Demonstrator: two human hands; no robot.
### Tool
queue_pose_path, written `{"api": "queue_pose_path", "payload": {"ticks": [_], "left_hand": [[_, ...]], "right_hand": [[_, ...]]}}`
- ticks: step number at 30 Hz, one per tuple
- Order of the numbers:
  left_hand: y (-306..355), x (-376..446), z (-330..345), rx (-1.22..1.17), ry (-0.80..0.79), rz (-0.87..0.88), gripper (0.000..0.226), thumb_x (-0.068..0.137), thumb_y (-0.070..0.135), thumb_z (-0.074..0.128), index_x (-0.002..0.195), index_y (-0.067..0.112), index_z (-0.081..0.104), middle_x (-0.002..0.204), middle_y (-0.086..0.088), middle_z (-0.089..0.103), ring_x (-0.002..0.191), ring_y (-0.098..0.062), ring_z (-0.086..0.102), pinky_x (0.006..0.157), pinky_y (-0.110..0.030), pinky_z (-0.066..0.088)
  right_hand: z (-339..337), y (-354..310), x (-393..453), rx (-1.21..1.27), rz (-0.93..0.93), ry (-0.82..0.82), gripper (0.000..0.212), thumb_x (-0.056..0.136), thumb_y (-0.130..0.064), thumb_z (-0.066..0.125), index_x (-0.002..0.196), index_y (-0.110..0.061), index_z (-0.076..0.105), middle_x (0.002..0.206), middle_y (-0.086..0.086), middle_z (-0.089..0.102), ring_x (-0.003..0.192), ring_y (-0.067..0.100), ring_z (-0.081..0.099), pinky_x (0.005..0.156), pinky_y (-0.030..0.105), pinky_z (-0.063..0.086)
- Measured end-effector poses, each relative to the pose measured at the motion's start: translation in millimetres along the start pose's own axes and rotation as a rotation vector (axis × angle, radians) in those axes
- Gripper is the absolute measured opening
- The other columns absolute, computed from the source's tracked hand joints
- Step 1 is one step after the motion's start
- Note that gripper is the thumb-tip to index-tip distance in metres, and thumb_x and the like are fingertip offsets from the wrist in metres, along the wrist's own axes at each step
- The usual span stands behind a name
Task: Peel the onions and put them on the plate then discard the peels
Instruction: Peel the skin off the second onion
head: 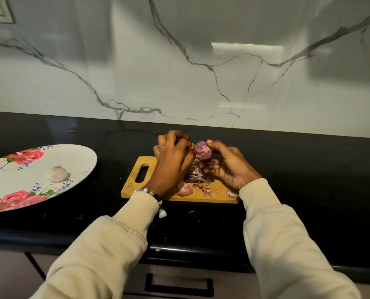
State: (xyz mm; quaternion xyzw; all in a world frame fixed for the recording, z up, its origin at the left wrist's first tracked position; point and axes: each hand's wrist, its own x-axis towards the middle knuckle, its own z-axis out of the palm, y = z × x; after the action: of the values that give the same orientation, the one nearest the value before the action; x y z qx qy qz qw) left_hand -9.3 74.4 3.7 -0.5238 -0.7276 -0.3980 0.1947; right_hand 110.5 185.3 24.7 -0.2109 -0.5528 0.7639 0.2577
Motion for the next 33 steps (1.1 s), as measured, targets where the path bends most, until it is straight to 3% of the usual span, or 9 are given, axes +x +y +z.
{"api": "queue_pose_path", "payload": {"ticks": [5, 8, 10, 12, 17, 22, 27, 30, 33], "left_hand": [[-0.6, 1.8, -2.2, -0.256, 0.023, -0.140, 0.017, 0.099, 0.026, 0.050, 0.103, 0.018, 0.064, 0.118, 0.004, 0.049, 0.113, -0.016, 0.035, 0.096, -0.041, 0.029], [-3.0, 0.7, -3.3, -0.108, 0.040, -0.114, 0.019, 0.092, 0.026, 0.052, 0.102, 0.023, 0.067, 0.119, 0.006, 0.051, 0.116, -0.017, 0.035, 0.095, -0.041, 0.027], [-3.3, 0.1, -2.8, -0.046, 0.022, -0.088, 0.026, 0.090, 0.017, 0.056, 0.110, 0.028, 0.068, 0.123, 0.007, 0.051, 0.119, -0.017, 0.033, 0.094, -0.037, 0.023], [-2.4, 0.2, -2.6, -0.007, 0.013, -0.086, 0.027, 0.092, 0.020, 0.059, 0.116, 0.030, 0.068, 0.125, 0.009, 0.053, 0.120, -0.016, 0.033, 0.088, -0.032, 0.017], [-0.4, 0.5, -2.7, 0.001, -0.011, -0.127, 0.034, 0.090, 0.047, 0.060, 0.117, 0.028, 0.070, 0.121, 0.010, 0.059, 0.117, -0.016, 0.032, 0.081, -0.032, 0.015], [0.8, 1.5, -2.9, -0.096, 0.003, -0.161, 0.028, 0.086, 0.042, 0.068, 0.107, 0.024, 0.074, 0.116, 0.011, 0.062, 0.114, -0.013, 0.033, 0.081, -0.031, 0.016], [2.1, 0.9, -7.9, -0.208, 0.047, -0.200, 0.011, 0.088, 0.022, 0.069, 0.095, 0.021, 0.077, 0.097, 0.016, 0.061, 0.111, -0.017, 0.038, 0.094, -0.047, 0.031], [6.7, -0.2, -10.1, -0.248, 0.036, -0.213, 0.009, 0.083, 0.019, 0.069, 0.088, 0.025, 0.074, 0.091, 0.023, 0.056, 0.109, -0.016, 0.038, 0.095, -0.052, 0.034], [8.2, -1.3, -12.5, -0.326, 0.061, -0.208, 0.011, 0.077, 0.024, 0.067, 0.080, 0.034, 0.065, 0.090, 0.023, 0.052, 0.103, -0.014, 0.040, 0.091, -0.056, 0.039]], "right_hand": [[-4.2, -5.3, 0.5, 0.134, 0.005, 0.059, 0.024, 0.096, -0.023, 0.060, 0.101, -0.001, 0.059, 0.069, 0.015, 0.069, 0.058, 0.024, 0.064, 0.051, 0.029, 0.056], [-6.5, -6.3, 2.2, 0.177, -0.002, 0.074, 0.024, 0.095, -0.024, 0.060, 0.103, -0.001, 0.058, 0.071, 0.016, 0.070, 0.059, 0.024, 0.065, 0.053, 0.030, 0.057], [-7.3, -5.7, 3.2, 0.186, -0.002, 0.071, 0.025, 0.096, -0.025, 0.059, 0.106, -0.002, 0.059, 0.073, 0.016, 0.070, 0.059, 0.024, 0.066, 0.054, 0.030, 0.057], [-7.8, -5.5, 3.1, 0.164, -0.008, 0.052, 0.024, 0.097, -0.025, 0.057, 0.107, -0.003, 0.060, 0.075, 0.018, 0.070, 0.063, 0.024, 0.065, 0.055, 0.029, 0.055], [-2.8, -5.4, 0.7, 0.132, -0.034, -0.041, 0.017, 0.096, -0.017, 0.056, 0.106, -0.005, 0.063, 0.088, 0.019, 0.072, 0.070, 0.025, 0.070, 0.057, 0.030, 0.058], [4.1, -6.0, -3.3, 0.047, -0.082, -0.101, 0.017, 0.100, -0.012, 0.049, 0.107, -0.006, 0.064, 0.084, 0.011, 0.072, 0.067, 0.020, 0.069, 0.049, 0.025, 0.056], [6.4, -7.0, -4.7, 0.038, -0.089, -0.107, 0.021, 0.100, -0.013, 0.049, 0.114, -0.002, 0.061, 0.096, 0.021, 0.071, 0.073, 0.026, 0.072, 0.053, 0.029, 0.060], [6.4, -6.5, -6.5, 0.000, -0.041, -0.107, 0.018, 0.101, -0.019, 0.050, 0.109, -0.007, 0.059, 0.088, 0.023, 0.070, 0.065, 0.026, 0.071, 0.052, 0.031, 0.059], [6.1, -4.6, -6.5, 0.023, 0.006, -0.146, 0.030, 0.102, -0.026, 0.047, 0.120, -0.004, 0.054, 0.081, 0.023, 0.070, 0.063, 0.027, 0.071, 0.051, 0.029, 0.058]]}}
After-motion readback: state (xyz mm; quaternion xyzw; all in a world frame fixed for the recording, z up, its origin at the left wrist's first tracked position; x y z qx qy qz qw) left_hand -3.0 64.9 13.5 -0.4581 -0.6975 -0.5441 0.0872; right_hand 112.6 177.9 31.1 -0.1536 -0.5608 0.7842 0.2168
